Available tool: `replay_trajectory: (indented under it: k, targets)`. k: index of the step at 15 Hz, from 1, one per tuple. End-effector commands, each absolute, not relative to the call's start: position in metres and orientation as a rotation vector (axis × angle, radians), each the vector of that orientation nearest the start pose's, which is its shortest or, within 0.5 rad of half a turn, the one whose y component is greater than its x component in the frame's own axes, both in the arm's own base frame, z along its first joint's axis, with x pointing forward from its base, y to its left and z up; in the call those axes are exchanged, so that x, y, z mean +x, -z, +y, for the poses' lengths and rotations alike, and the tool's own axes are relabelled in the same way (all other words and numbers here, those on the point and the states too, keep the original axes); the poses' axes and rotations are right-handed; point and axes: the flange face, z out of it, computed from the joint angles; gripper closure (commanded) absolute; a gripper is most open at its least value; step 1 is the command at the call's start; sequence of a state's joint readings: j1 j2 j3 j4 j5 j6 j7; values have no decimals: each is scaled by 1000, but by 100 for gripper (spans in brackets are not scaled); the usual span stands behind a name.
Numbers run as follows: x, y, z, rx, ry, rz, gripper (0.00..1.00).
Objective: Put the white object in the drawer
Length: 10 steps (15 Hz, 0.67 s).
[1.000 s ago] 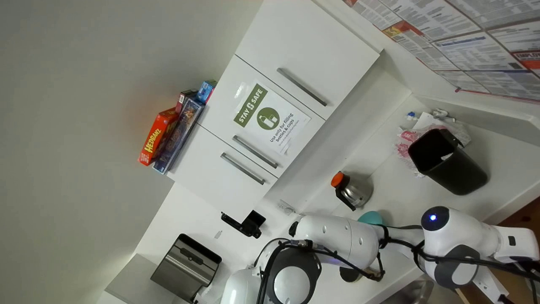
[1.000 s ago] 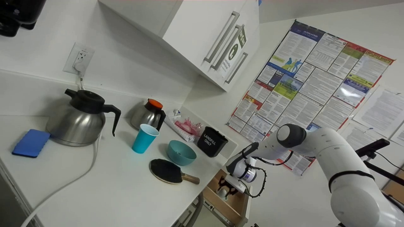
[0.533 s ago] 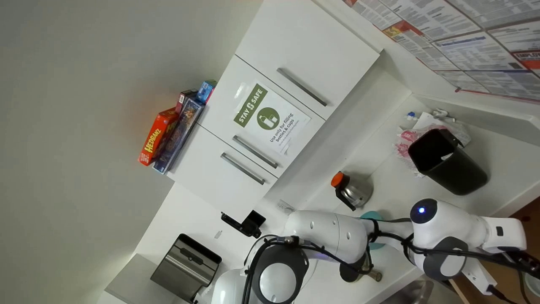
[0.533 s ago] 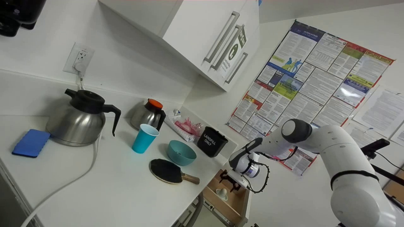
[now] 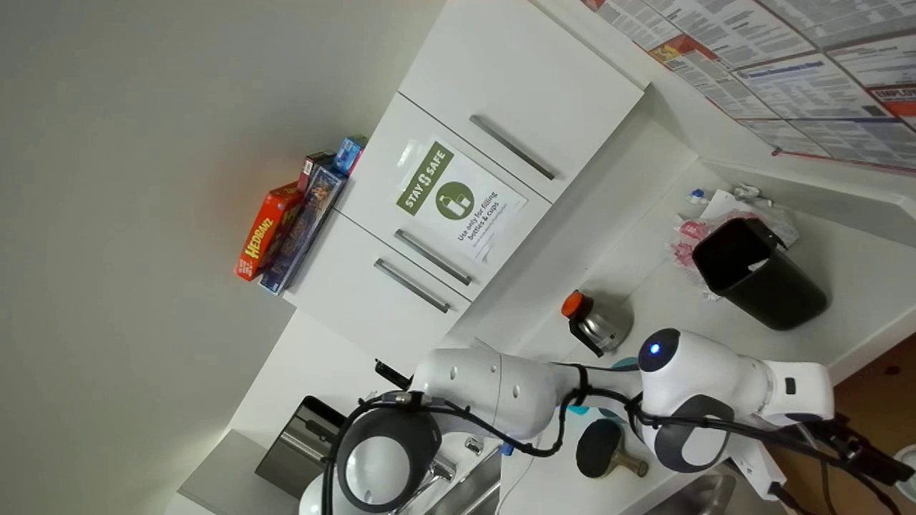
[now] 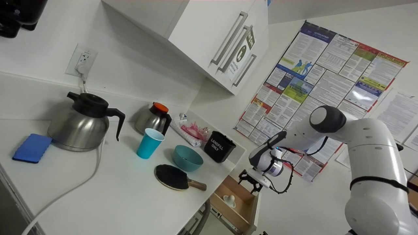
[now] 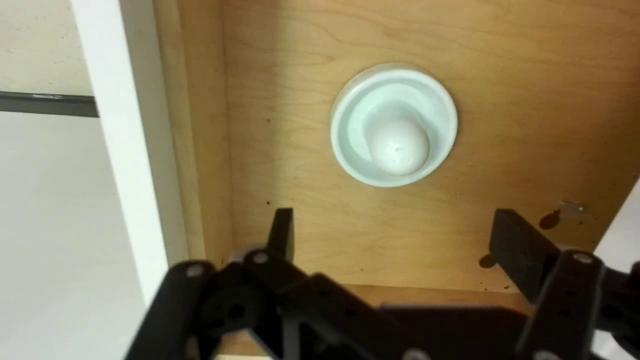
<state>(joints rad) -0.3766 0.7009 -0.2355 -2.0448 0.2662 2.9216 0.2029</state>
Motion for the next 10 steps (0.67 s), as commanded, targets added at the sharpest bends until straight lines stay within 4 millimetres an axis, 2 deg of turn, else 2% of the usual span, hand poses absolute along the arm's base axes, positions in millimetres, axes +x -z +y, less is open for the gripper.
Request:
replay_trajectory:
  k: [1, 6, 10]
  targets:
    - [456, -168, -331, -2836, 317, 1502, 0]
    - [450, -199, -314, -2835, 335, 1470, 0]
    - [451, -207, -310, -2827, 344, 1478, 0]
